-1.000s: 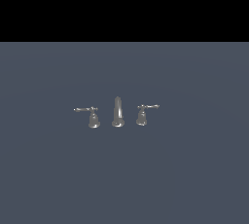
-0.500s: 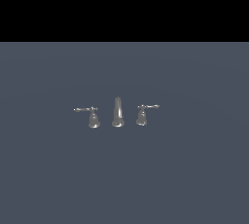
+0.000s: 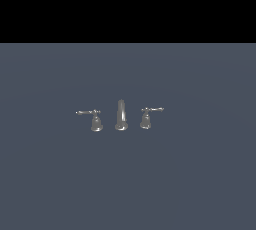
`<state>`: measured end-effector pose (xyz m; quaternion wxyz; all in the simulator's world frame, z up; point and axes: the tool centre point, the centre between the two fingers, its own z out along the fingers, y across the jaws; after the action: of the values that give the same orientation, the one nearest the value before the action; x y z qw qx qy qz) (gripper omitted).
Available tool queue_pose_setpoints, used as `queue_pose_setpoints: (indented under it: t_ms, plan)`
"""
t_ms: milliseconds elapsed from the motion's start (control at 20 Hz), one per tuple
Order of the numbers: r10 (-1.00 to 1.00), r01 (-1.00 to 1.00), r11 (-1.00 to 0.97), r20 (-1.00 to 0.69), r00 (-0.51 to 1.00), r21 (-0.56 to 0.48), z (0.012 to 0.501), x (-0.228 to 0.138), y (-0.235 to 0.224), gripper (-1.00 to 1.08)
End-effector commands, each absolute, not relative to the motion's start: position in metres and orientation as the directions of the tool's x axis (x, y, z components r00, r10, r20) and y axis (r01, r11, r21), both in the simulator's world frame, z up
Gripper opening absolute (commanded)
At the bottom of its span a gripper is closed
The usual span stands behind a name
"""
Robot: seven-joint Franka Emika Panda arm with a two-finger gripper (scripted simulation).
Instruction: Turn on the faucet by rotating a designated handle.
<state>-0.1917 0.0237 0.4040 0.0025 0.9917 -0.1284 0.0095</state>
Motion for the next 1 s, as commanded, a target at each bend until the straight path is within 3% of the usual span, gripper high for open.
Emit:
queue_pose_setpoints:
  t_ms: [0,950]
  plan:
    - [-0.318,-0.318,-0.948,0.018,0.948,0.001,0.386,-0.178,0.025,-1.00]
    - [-0.724,-0.724,-0.689,0.008,0.689,-0.006,0.253,-0.074,0.007,-1.00]
